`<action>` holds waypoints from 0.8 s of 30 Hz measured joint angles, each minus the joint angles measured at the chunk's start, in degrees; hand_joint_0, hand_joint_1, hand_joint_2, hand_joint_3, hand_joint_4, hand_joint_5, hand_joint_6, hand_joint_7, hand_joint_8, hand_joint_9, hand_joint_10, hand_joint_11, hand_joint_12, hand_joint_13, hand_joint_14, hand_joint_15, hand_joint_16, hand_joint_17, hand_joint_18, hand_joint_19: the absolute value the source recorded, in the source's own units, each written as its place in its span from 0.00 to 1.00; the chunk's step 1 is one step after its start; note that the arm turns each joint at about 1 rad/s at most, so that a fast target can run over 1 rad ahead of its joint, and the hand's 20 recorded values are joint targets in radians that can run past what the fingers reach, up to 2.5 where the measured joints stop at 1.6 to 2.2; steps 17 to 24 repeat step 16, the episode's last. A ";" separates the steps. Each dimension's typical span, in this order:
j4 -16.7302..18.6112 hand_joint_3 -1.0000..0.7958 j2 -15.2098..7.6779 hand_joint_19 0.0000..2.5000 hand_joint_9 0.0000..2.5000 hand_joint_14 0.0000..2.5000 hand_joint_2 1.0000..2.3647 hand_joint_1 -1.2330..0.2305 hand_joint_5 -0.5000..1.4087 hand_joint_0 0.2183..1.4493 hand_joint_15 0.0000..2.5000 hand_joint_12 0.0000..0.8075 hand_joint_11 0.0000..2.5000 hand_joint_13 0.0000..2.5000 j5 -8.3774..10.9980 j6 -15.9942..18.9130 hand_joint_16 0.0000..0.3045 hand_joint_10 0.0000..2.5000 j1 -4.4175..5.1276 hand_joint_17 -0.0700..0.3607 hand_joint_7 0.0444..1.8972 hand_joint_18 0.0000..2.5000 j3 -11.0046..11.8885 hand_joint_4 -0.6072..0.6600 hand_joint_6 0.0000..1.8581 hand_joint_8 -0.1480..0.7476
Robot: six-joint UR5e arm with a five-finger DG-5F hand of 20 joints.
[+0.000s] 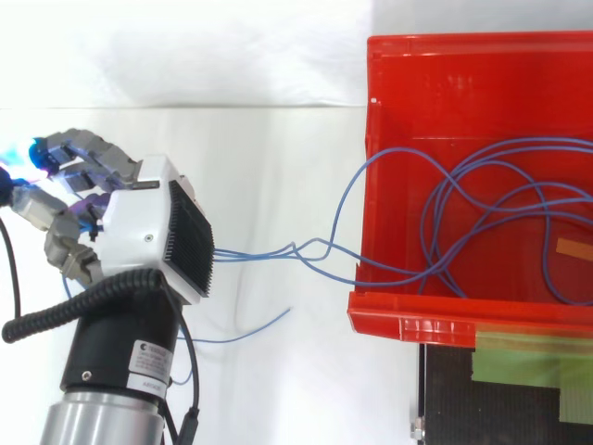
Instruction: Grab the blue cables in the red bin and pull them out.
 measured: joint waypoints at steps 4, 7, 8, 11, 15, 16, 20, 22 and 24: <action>0.00 0.00 0.02 0.24 0.46 0.01 0.00 0.23 0.79 0.57 0.47 0.34 0.33 0.52 0.00 0.02 0.14 0.01 0.00 0.38 0.43 0.31 0.01 0.46 0.26 0.40; 0.00 0.00 0.01 0.24 0.46 0.01 0.00 0.23 0.79 0.57 0.46 0.34 0.32 0.52 0.00 0.00 0.14 0.01 0.00 0.38 0.43 0.31 0.00 0.46 0.26 0.39; 0.00 0.00 0.00 0.24 0.46 0.01 0.00 0.23 0.79 0.56 0.46 0.34 0.33 0.52 0.00 0.01 0.14 0.01 0.00 0.38 0.43 0.31 0.00 0.45 0.26 0.39; 0.00 0.00 -0.02 0.24 0.46 0.01 0.00 0.23 0.79 0.57 0.46 0.34 0.33 0.52 0.00 0.00 0.14 0.01 0.00 0.38 0.44 0.31 0.00 0.46 0.26 0.39; 0.00 0.00 -0.03 0.24 0.46 0.01 0.00 0.23 0.79 0.56 0.46 0.33 0.33 0.52 0.00 0.00 0.14 0.01 0.00 0.38 0.43 0.31 0.00 0.46 0.26 0.39; 0.00 0.00 -0.03 0.24 0.46 0.01 0.00 0.23 0.79 0.56 0.46 0.34 0.33 0.52 0.00 -0.01 0.14 0.01 0.00 0.38 0.43 0.31 0.00 0.46 0.26 0.40; 0.00 0.00 -0.03 0.24 0.46 0.01 0.00 0.23 0.79 0.56 0.46 0.34 0.33 0.52 0.00 -0.01 0.14 0.01 0.00 0.38 0.43 0.31 0.00 0.46 0.26 0.40; 0.00 0.00 -0.03 0.24 0.46 0.01 0.00 0.23 0.79 0.56 0.46 0.34 0.33 0.52 0.00 -0.01 0.14 0.01 0.00 0.38 0.43 0.31 0.00 0.46 0.26 0.40; 0.00 0.00 -0.03 0.24 0.46 0.01 0.00 0.23 0.79 0.56 0.46 0.34 0.33 0.52 0.00 -0.01 0.14 0.01 0.00 0.38 0.43 0.31 0.00 0.46 0.26 0.40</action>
